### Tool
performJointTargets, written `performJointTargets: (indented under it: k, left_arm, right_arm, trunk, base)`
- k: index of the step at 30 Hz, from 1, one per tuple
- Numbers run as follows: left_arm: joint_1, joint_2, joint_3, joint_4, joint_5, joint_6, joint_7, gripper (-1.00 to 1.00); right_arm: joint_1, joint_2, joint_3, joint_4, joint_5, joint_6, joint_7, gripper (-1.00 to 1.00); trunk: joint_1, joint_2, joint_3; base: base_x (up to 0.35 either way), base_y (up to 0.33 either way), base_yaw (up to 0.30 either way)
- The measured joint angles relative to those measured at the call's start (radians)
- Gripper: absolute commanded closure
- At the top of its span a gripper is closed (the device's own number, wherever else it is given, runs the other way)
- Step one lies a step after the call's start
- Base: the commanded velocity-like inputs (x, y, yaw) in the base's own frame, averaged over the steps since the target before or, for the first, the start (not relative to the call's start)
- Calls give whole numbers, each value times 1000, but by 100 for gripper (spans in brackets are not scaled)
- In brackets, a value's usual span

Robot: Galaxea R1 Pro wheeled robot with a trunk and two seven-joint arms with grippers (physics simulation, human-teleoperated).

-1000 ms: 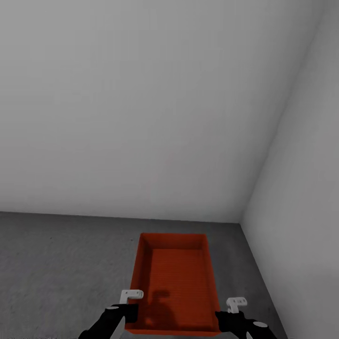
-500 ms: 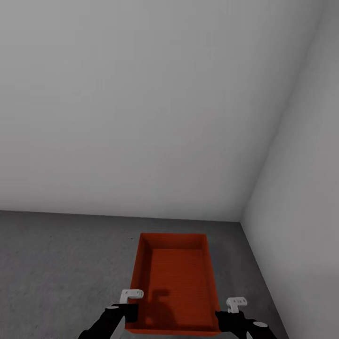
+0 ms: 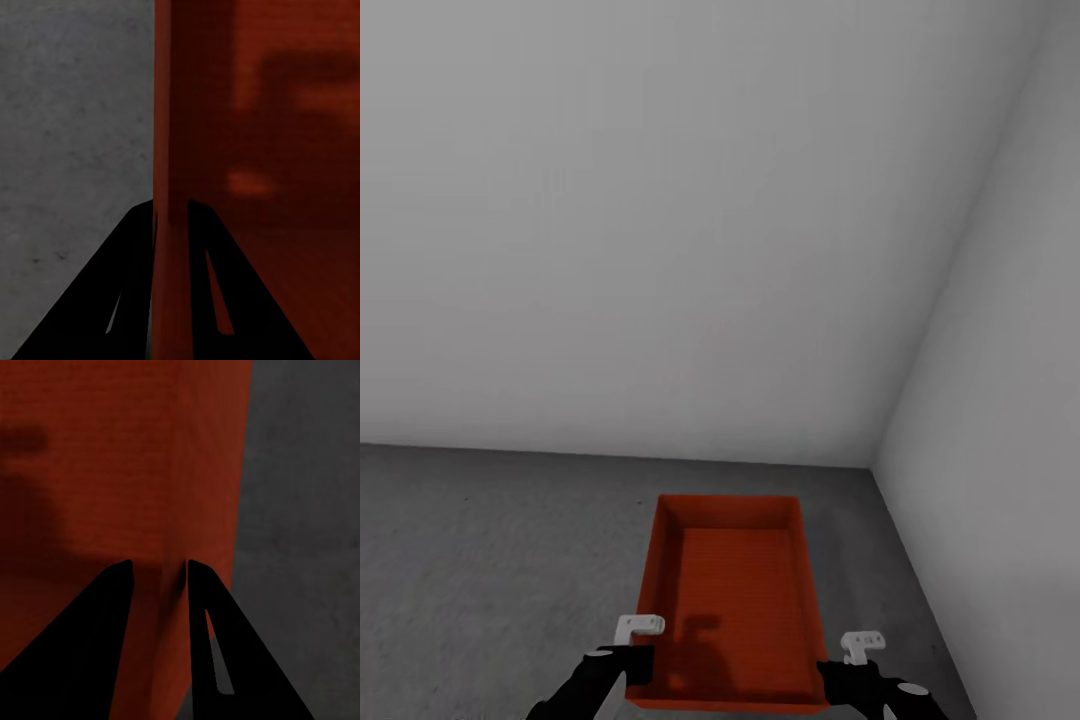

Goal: Move the two storage containers from the living room to the garage. In the garage, place one container on the floor and stack the other container on top of it (either order is fine).

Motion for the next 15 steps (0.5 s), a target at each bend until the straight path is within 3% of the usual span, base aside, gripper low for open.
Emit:
performJointTargets:
  k: [15]
  left_arm:
    - [0,0,0,1,0,-1,0,100]
  right_arm:
    - [0,0,0,0,1,0,0,100]
  trunk:
    - [58,-105,-70]
  base:
    - [0,0,0]
